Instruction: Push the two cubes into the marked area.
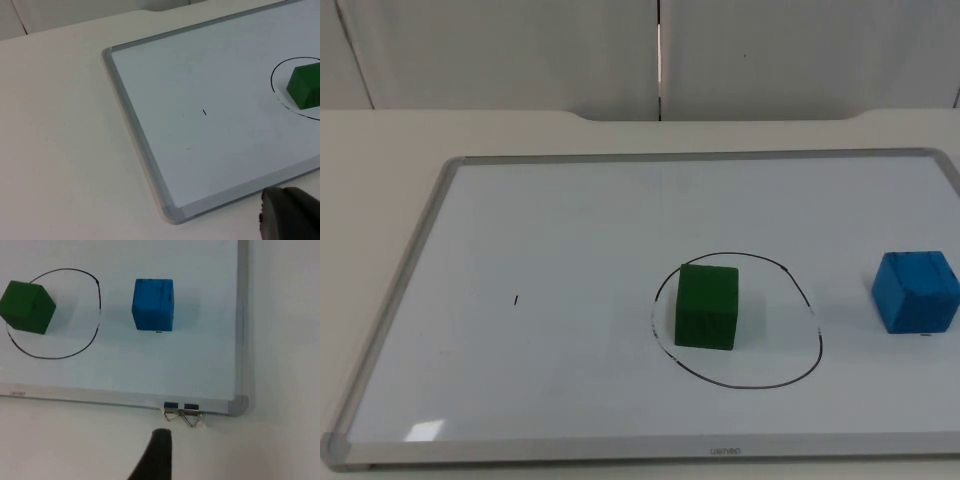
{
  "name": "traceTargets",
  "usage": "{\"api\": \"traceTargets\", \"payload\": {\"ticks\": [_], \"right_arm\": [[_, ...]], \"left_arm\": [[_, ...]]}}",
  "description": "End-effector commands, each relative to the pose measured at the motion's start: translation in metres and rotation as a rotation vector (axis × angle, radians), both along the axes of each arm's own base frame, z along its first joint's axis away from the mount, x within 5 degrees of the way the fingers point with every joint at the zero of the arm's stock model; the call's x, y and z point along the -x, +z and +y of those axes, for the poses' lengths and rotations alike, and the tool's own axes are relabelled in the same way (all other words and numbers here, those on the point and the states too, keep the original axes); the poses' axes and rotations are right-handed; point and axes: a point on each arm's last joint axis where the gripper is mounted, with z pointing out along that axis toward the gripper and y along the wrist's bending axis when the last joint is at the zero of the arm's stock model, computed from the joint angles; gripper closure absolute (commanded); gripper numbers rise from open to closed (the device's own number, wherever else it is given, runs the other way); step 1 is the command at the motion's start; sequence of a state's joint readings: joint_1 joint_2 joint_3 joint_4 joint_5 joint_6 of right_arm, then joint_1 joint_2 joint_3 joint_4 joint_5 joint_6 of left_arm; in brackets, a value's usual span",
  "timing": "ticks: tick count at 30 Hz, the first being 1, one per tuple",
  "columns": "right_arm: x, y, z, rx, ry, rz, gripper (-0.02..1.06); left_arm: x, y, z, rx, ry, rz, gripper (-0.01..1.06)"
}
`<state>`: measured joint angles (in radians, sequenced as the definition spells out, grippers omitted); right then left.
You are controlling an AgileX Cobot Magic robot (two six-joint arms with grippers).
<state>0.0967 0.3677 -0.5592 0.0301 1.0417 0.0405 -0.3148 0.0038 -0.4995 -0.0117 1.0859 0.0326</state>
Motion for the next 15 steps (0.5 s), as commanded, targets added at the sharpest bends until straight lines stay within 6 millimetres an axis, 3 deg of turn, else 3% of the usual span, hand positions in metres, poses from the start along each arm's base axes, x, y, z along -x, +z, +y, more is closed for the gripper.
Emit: {"api": "traceTargets", "payload": {"ticks": [1,5,8,9,13,15], "right_arm": [[-0.017,0.009,0.001,-0.013,-0.026,0.003,0.25],[-0.042,0.022,0.003,-0.014,-0.030,0.039,0.28],[-0.068,0.033,0.005,-0.025,-0.048,0.081,0.45],[-0.068,0.033,0.005,-0.025,-0.048,0.081,0.45],[-0.102,0.041,0.008,-0.012,-0.050,0.131,0.70],[-0.112,0.040,0.008,0.007,-0.052,0.145,0.75]], "left_arm": [[0.000,-0.001,0.000,0.006,0.009,-0.007,1.05],[0.000,-0.001,0.000,0.006,0.009,-0.007,1.05],[0.000,-0.001,0.000,0.006,0.009,-0.007,1.05],[0.000,-0.001,0.000,0.006,0.009,-0.007,1.05],[0.000,-0.001,0.000,0.006,0.009,-0.007,1.05],[0.000,-0.001,0.000,0.006,0.009,-0.007,1.05]]}}
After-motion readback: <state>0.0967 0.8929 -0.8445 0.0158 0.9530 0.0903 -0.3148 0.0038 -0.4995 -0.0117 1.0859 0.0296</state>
